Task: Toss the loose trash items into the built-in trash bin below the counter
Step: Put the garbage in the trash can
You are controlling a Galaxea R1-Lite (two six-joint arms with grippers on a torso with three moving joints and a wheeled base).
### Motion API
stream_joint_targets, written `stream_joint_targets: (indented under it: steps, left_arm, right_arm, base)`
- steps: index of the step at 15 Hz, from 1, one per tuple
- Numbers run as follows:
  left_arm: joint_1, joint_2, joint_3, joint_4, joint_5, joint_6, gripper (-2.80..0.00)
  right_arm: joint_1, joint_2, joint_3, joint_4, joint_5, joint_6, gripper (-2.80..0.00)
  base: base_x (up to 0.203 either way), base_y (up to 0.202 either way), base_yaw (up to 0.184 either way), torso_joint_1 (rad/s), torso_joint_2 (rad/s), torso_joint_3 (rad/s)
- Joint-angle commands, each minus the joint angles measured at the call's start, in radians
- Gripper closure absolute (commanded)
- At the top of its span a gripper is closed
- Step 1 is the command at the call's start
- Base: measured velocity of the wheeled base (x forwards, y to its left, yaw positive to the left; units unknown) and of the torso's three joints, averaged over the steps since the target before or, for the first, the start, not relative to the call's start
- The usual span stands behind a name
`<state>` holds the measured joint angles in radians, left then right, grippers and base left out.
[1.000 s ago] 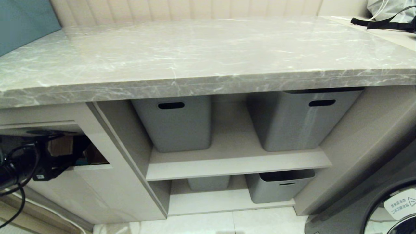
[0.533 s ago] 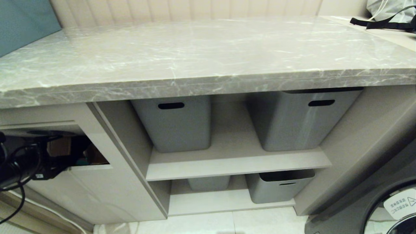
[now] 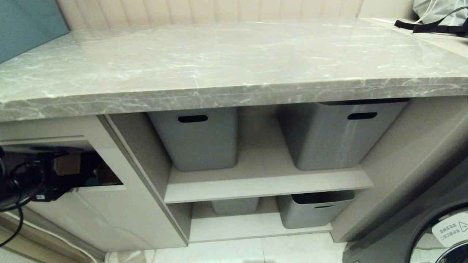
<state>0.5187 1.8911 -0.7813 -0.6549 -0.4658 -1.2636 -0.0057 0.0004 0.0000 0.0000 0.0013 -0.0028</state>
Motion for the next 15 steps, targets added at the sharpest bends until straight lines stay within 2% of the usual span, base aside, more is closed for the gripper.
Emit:
stream_joint_targets:
  steps: [1, 4, 8, 11, 13, 14, 15]
  left_arm:
    - [-0.031, -0.049, 0.015, -0.011, -0.008, -0.012, -2.80]
    - [-0.038, -0.097, 0.073, -0.013, -0.011, -0.006, -2.80]
    - [-0.040, -0.127, 0.100, -0.011, -0.008, 0.096, -2.80]
    - [-0.040, -0.145, 0.126, -0.014, -0.008, 0.263, -2.80]
    - [-0.037, -0.136, 0.153, -0.014, -0.006, 0.417, -2.80]
    - [-0.033, -0.132, 0.170, -0.015, -0.001, 0.522, -2.80]
    - [-0.026, -0.117, 0.175, -0.015, 0.012, 0.584, -2.80]
  right_arm:
    - [0.000, 0.000, 0.000, 0.000, 0.000, 0.000, 0.00]
    - [0.000, 0.000, 0.000, 0.000, 0.000, -0.001, 0.00]
    - [0.000, 0.000, 0.000, 0.000, 0.000, -0.001, 0.00]
    - [0.000, 0.000, 0.000, 0.000, 0.000, -0.002, 0.00]
    - [0.001, 0.000, 0.000, 0.000, 0.000, 0.000, 0.00]
    - [0.000, 0.000, 0.000, 0.000, 0.000, 0.000, 0.00]
    - [0.000, 0.000, 0.000, 0.000, 0.000, 0.000, 0.00]
  base:
    - [0.000, 0.000, 0.000, 0.000, 0.00, 0.000]
    - [0.000, 0.000, 0.000, 0.000, 0.00, 0.000]
    - [0.000, 0.000, 0.000, 0.000, 0.00, 0.000]
    - [0.000, 0.000, 0.000, 0.000, 0.00, 0.000]
    - [0.000, 0.000, 0.000, 0.000, 0.00, 0.000]
    - [0.000, 0.000, 0.000, 0.000, 0.00, 0.000]
    - [0.000, 0.000, 0.000, 0.000, 0.00, 0.000]
